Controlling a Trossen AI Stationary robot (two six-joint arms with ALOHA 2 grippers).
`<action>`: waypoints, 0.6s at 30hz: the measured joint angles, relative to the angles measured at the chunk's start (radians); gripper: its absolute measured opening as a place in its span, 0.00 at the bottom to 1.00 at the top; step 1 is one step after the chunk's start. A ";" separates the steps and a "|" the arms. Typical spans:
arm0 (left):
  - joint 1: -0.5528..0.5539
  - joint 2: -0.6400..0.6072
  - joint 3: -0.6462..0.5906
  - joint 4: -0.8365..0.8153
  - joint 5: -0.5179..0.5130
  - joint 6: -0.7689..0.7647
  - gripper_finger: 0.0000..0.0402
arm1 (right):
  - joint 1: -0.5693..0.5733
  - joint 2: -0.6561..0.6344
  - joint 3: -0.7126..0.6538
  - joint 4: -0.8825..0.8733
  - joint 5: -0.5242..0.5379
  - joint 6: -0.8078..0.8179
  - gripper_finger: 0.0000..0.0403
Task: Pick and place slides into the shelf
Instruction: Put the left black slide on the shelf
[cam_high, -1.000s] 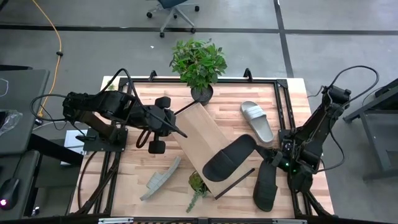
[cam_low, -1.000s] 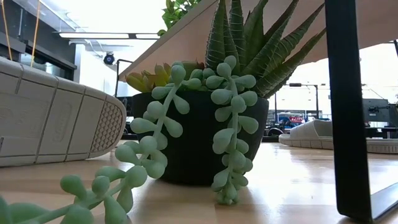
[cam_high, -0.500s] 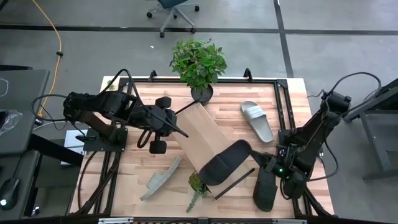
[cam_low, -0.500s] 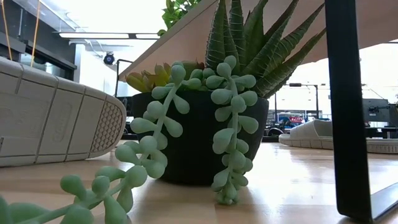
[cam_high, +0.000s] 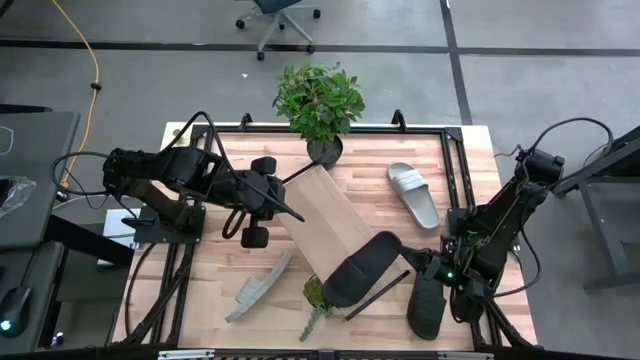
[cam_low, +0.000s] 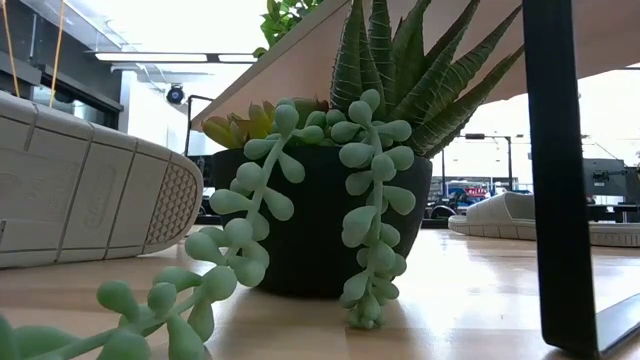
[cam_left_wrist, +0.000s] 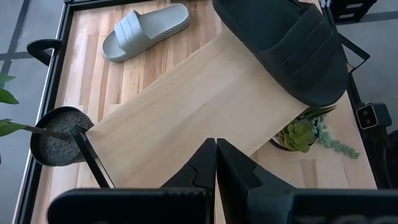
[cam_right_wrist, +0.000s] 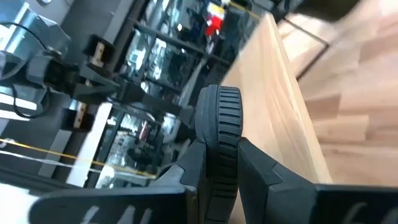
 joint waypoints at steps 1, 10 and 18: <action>0.000 0.000 0.000 0.000 0.000 0.000 0.01 | 0.000 0.000 0.000 -0.014 -0.005 0.017 0.12; 0.000 0.000 0.000 -0.001 0.000 0.003 0.01 | 0.000 0.000 0.000 -0.094 -0.024 0.122 0.19; 0.001 0.000 0.000 -0.001 -0.006 0.018 0.01 | 0.000 -0.001 0.000 -0.181 -0.057 0.231 0.28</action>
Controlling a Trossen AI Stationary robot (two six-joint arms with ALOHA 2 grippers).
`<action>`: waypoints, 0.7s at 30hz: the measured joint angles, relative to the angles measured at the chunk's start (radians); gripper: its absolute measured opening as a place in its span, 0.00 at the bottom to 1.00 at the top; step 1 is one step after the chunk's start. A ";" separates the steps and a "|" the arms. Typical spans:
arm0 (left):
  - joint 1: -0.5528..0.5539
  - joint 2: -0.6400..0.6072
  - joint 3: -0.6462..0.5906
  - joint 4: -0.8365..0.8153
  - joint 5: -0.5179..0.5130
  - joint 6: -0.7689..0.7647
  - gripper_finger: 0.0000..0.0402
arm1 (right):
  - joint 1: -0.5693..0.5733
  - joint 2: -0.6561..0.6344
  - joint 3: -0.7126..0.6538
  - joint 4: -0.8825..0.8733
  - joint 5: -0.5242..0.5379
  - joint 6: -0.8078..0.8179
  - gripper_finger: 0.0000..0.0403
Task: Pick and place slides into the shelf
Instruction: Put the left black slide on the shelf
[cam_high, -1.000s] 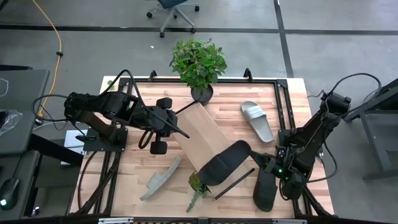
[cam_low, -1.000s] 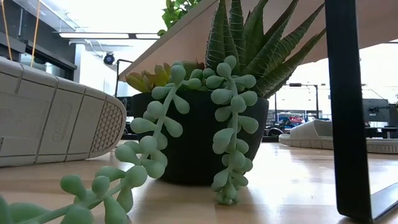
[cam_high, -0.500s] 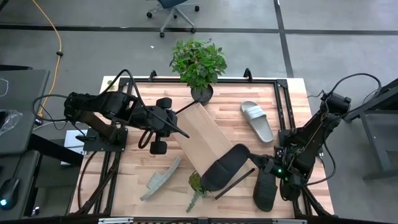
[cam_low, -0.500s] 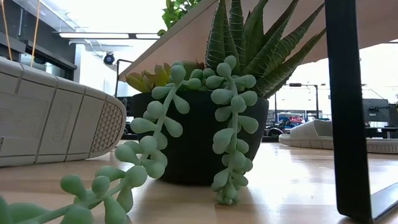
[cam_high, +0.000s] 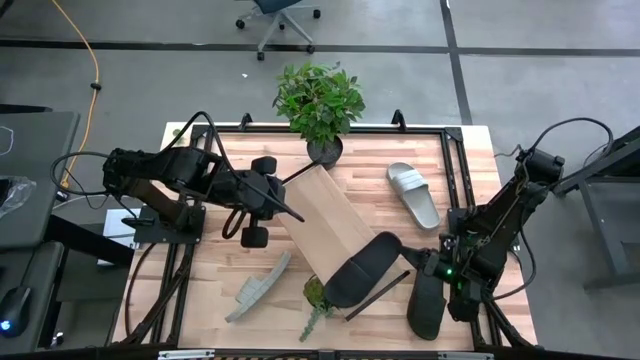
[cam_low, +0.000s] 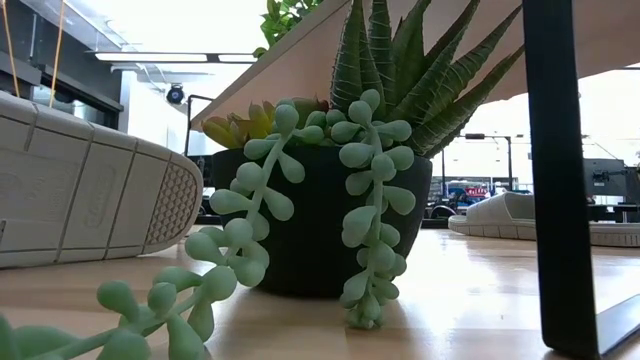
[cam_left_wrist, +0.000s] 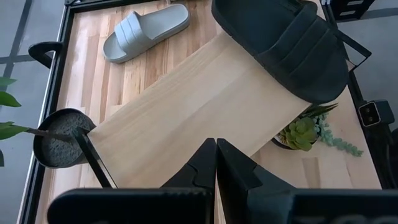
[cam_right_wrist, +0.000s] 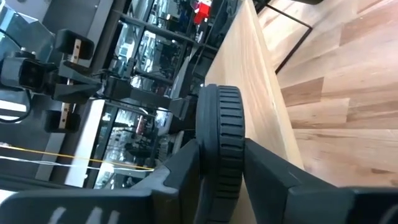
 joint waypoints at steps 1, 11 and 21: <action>0.000 0.000 0.000 0.000 -0.002 0.000 0.01 | 0.000 0.000 0.000 -0.014 0.000 0.015 0.29; 0.000 0.000 0.000 0.000 -0.005 0.000 0.01 | -0.003 0.000 0.000 -0.128 -0.096 0.130 0.33; 0.000 0.000 0.000 0.000 -0.005 0.000 0.01 | -0.036 0.000 0.000 -0.148 -0.172 0.139 0.33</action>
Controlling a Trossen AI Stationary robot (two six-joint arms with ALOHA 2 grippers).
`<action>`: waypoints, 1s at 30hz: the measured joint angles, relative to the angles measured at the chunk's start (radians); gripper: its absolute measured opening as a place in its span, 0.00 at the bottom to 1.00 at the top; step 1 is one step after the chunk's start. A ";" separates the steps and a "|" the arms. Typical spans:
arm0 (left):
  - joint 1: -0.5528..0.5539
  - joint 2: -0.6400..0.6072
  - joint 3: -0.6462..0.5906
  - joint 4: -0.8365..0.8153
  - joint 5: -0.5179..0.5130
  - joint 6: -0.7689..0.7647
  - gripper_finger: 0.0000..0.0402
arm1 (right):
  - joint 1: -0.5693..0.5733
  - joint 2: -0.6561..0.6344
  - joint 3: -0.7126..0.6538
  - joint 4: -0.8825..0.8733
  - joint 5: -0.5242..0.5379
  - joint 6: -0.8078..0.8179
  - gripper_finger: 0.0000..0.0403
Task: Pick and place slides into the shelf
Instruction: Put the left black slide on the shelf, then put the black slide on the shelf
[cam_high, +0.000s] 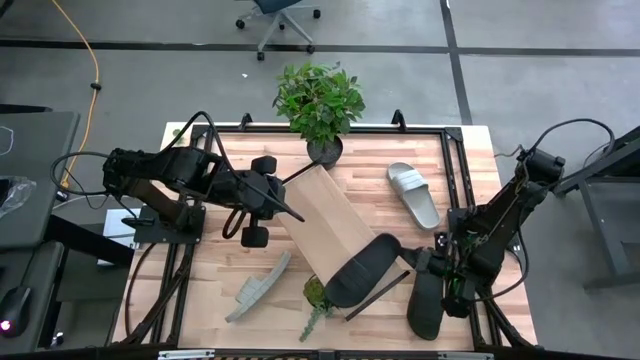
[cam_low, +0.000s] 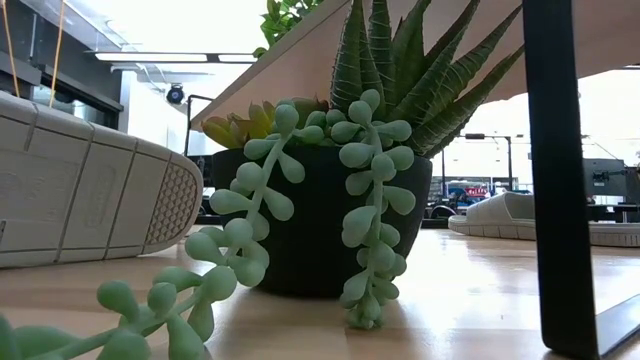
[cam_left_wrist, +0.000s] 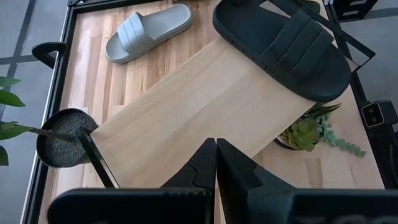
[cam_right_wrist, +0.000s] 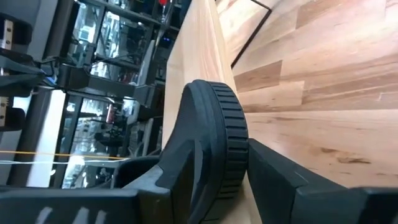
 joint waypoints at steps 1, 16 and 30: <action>0.000 0.000 0.000 0.000 0.000 0.000 0.01 | 0.000 0.000 0.000 0.000 -0.001 0.000 0.33; 0.002 0.000 0.000 0.000 -0.003 0.007 0.01 | 0.032 -0.051 0.000 -0.069 -0.030 0.007 0.32; 0.002 0.000 0.000 0.000 -0.010 0.008 0.01 | -0.011 -0.222 0.000 -0.358 -0.077 0.014 0.32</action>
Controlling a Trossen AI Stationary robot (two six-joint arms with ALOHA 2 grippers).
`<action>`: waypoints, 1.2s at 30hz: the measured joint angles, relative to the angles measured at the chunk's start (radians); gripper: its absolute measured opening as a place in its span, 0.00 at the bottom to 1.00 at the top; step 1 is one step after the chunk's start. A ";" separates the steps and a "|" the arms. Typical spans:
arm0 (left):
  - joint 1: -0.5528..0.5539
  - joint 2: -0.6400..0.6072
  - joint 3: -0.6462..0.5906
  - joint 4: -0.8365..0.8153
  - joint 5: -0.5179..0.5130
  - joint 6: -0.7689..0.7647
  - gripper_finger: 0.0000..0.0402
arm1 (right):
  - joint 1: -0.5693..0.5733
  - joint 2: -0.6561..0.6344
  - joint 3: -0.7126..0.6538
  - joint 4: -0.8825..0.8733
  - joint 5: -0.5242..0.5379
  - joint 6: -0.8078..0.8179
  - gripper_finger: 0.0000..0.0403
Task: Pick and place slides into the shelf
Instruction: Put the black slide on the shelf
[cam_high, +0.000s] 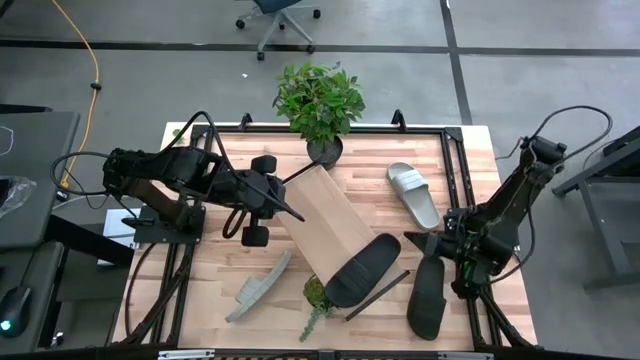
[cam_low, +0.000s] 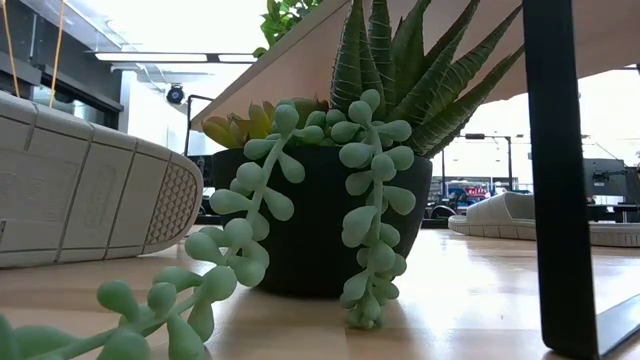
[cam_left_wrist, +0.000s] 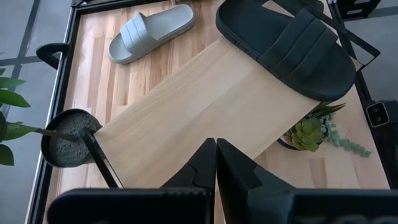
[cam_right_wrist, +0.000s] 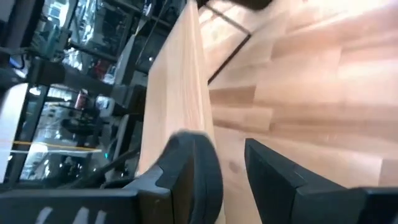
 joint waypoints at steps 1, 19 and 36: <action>0.000 0.000 0.000 0.000 -0.001 0.000 0.01 | -0.007 -0.016 0.000 -0.021 0.016 -0.007 0.32; 0.000 0.000 0.000 0.001 -0.059 0.019 0.01 | -0.231 -0.371 0.000 0.263 -0.405 -0.822 0.17; 0.000 0.000 0.000 0.000 -0.059 0.018 0.01 | -0.379 -0.504 0.000 0.055 -1.168 -0.878 0.17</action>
